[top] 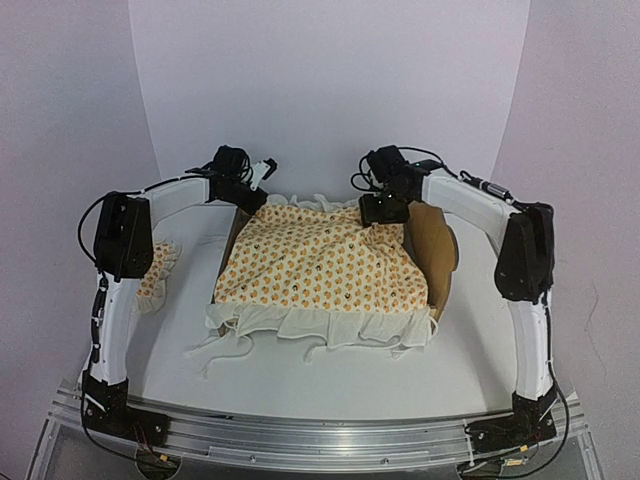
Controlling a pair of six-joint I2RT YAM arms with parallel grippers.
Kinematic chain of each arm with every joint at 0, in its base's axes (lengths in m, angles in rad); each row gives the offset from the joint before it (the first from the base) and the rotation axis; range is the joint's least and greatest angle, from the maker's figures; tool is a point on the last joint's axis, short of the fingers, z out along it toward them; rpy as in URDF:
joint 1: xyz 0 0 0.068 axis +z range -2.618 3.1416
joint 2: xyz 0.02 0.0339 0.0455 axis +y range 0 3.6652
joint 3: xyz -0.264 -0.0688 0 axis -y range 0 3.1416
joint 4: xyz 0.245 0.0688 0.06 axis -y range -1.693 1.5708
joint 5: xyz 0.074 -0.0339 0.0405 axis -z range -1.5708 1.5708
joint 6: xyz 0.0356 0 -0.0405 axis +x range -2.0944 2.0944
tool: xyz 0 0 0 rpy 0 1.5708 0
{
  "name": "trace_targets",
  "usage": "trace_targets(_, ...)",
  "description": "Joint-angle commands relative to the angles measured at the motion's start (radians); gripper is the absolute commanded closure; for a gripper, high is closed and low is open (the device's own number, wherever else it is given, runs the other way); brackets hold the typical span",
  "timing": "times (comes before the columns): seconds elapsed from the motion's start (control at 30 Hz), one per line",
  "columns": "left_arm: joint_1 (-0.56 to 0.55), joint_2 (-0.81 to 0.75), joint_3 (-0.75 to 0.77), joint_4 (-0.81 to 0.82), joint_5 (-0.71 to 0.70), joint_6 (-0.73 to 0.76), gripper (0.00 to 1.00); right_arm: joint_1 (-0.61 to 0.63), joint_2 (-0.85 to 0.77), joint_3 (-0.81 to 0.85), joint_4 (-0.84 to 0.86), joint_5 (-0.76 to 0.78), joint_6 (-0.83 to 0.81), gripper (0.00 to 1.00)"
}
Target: Set up the pet bed
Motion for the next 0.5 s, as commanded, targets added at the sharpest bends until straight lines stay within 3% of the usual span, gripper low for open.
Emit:
trace_targets(0.0, 0.013, -0.039, 0.024, 0.028, -0.027, 0.015, 1.00, 0.030, -0.248, -0.090, -0.070, 0.100, 0.043, 0.37)
trace_targets(0.13, 0.012, -0.059, -0.025, 0.032, -0.009, 0.008, 1.00, 0.029, -0.321, -0.236, -0.179, 0.091, 0.096, 0.34)
trace_targets(0.27, 0.010, -0.064, 0.010, -0.040, 0.071, -0.006, 0.98, 0.030, -0.329, -0.266, -0.206, -0.047, 0.098, 0.35)
trace_targets(0.4, 0.001, -0.053, 0.105, -0.176, 0.110, -0.026, 0.52, 0.031, -0.292, -0.271, -0.294, -0.007, 0.110, 0.41)
trace_targets(0.47, 0.001, -0.053, 0.095, -0.200, 0.130, -0.055, 0.36, 0.031, -0.278, -0.289, -0.314, -0.005, 0.098, 0.48)
